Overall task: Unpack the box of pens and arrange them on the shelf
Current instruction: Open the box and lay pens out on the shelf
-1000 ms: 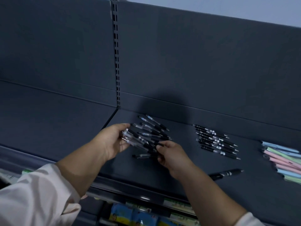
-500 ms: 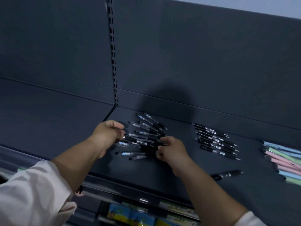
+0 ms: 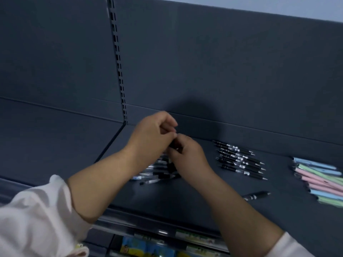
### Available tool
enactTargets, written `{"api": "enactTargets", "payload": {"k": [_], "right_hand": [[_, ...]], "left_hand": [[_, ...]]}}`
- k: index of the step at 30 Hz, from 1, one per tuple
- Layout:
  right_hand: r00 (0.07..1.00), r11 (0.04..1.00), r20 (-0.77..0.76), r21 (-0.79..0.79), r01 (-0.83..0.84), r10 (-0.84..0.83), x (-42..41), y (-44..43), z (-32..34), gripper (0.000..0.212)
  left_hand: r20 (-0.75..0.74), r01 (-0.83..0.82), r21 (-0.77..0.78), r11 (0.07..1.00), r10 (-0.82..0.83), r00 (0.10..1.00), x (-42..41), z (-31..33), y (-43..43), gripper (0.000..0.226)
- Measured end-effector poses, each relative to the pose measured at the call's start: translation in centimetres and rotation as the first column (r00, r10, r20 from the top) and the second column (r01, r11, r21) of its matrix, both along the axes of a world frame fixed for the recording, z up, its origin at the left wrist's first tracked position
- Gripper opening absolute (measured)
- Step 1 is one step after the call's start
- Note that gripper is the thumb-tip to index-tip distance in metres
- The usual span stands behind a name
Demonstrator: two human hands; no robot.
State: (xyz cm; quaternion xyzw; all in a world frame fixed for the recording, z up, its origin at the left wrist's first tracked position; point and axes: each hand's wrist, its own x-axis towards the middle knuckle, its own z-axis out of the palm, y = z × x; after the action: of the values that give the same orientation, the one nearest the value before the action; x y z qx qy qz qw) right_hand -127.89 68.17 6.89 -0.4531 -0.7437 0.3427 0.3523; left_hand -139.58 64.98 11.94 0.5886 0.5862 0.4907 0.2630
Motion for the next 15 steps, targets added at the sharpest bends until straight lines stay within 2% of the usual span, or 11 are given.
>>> {"api": "enactTargets", "payload": {"k": [2,4,7,9,11,15], "right_hand": [[0.992,0.995,-0.097,-0.072,0.075,-0.081,1.2,0.2,-0.1,0.017],[0.949,0.966,-0.235,-0.201,0.162,-0.208,3.2,0.4,-0.2,0.020],[0.798,0.867,-0.439,-0.458,0.198,-0.414,7.4,0.7,-0.5,0.016],[0.718,0.782,-0.450,-0.586,0.212,-0.532,10.2,0.8,-1.2,0.014],[0.663,0.704,-0.421,-0.672,0.231,-0.619,12.6,0.8,-2.3,0.013],[0.640,0.636,-0.328,-0.696,0.333,-0.695,15.8,0.8,-3.9,0.014]], "left_hand": [[-0.010,0.055,-0.007,0.998,-0.055,0.998,1.1,-0.1,0.0,0.018],[-0.086,0.051,-0.054,0.997,-0.055,0.995,1.2,-1.1,0.3,0.012],[-0.411,-0.015,-0.203,0.979,-0.071,0.909,0.3,-3.3,0.7,0.012],[-0.575,-0.032,-0.296,0.955,-0.151,0.804,-0.1,-4.9,0.9,0.017],[-0.646,-0.005,-0.366,0.931,-0.250,0.721,0.1,-6.1,0.9,0.022],[-0.728,-0.015,-0.439,0.899,-0.346,0.592,0.6,-8.2,0.7,0.025]]}}
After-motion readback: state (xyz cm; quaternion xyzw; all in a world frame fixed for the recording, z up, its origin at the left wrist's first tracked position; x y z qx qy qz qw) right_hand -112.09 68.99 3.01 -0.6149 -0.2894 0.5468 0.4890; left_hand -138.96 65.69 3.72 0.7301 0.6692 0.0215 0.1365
